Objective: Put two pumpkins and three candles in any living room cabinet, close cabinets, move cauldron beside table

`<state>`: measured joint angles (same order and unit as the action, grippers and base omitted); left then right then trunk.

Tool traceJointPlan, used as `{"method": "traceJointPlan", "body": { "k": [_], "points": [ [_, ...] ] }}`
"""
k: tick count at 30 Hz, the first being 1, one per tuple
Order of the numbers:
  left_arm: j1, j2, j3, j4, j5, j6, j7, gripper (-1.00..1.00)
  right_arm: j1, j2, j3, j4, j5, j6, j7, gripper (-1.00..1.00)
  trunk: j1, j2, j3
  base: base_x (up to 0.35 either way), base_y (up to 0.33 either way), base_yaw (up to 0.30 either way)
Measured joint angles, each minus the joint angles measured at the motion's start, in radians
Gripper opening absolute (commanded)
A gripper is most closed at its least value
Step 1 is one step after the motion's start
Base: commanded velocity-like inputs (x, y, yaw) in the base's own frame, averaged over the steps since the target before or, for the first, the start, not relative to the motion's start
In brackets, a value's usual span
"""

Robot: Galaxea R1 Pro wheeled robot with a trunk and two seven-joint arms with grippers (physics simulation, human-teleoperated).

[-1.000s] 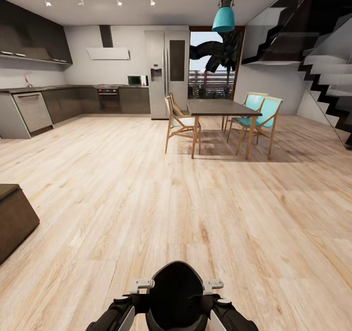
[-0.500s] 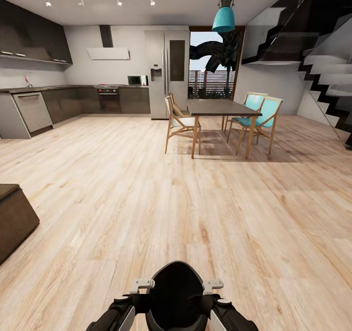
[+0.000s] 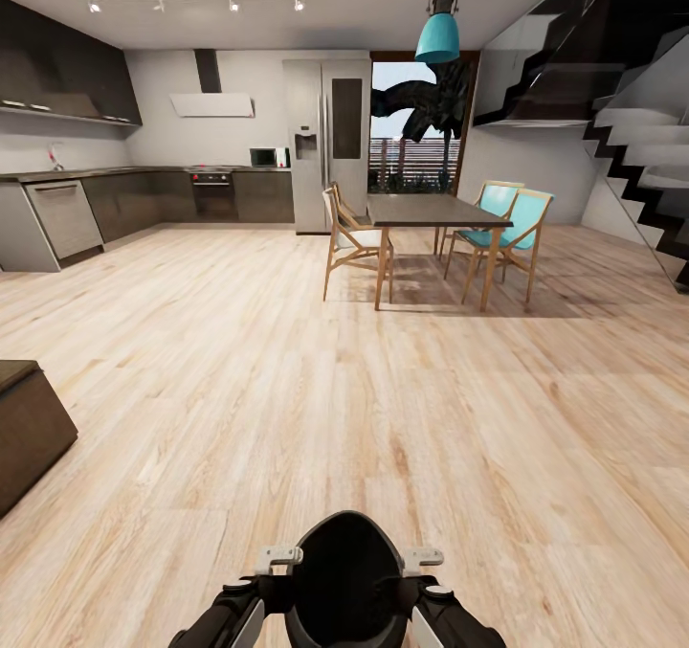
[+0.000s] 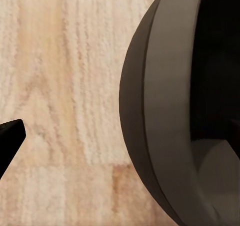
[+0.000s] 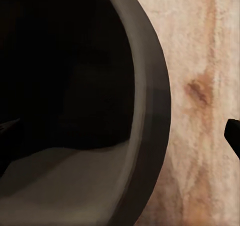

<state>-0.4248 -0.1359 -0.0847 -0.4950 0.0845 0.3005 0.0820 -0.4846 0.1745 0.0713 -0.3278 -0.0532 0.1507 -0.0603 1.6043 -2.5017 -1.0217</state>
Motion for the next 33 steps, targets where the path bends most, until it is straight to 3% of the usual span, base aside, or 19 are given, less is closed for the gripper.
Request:
{"method": "traceJointPlan", "body": {
  "k": [22,33],
  "points": [
    [0.000,0.000,0.000,0.000,0.000,0.000,0.000,1.00,0.000,0.000,0.000,0.004,0.002,-0.011,-0.001,1.00,0.000,0.000,0.000,0.000,0.000,0.000],
    [0.000,-0.005,0.000,0.000,0.000,0.000,0.000,1.00,0.000,0.000,-0.002,0.123,0.002,-0.092,-0.002,1.00,0.000,0.000,0.000,0.000,0.000,0.000]
  ]
}}
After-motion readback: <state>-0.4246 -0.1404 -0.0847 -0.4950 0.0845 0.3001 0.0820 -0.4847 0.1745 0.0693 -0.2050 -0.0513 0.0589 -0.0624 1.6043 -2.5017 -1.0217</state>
